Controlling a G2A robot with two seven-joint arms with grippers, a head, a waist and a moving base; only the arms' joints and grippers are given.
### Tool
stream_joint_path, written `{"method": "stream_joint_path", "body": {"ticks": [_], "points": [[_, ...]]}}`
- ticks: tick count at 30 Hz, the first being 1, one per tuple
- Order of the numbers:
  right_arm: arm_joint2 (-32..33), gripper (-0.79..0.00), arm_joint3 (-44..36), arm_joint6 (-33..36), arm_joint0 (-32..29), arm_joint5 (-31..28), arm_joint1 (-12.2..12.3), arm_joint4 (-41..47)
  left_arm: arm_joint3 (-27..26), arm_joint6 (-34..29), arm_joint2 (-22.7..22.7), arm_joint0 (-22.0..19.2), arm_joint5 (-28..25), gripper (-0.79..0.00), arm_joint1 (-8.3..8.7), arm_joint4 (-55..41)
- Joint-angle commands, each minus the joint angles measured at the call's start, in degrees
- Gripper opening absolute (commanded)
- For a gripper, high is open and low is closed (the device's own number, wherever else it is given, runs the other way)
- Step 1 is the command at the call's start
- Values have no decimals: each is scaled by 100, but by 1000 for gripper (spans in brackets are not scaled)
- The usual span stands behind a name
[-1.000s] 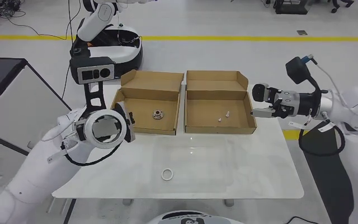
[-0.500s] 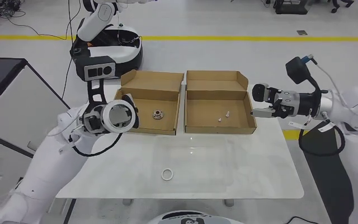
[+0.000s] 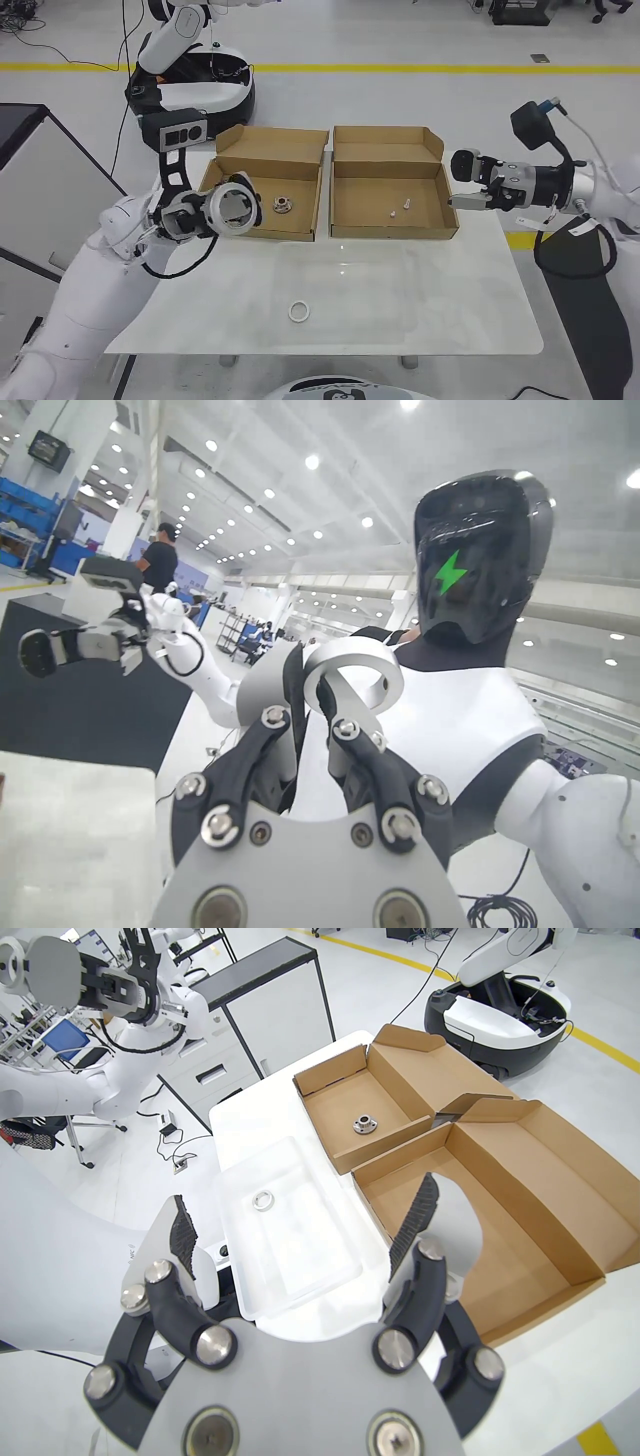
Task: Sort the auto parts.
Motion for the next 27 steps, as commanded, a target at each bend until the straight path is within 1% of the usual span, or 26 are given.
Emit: {"method": "stream_joint_path", "body": {"ticks": [1,8,12,15,17,23,27], "points": [[0,0,0,0,0,0,0,0,-98,-13,-6,21,13,-785,-39,-382],[0,0,0,0,0,0,0,0,-363,-224,-194,95,224,-785,-261,-1496],[0,0,0,0,0,0,0,0,-372,-420,-424,178,419,-785,-418,-1700],[0,0,0,0,0,0,0,0,-296,-565,-623,261,565,-785,-513,-1421],[0,0,0,0,0,0,0,0,-229,-652,-738,311,652,-785,-557,-1052],[0,0,0,0,0,0,0,0,-121,-764,-941,420,765,-785,-622,67],[0,0,0,0,0,0,0,0,-93,-776,-967,473,777,-785,-657,240]]}}
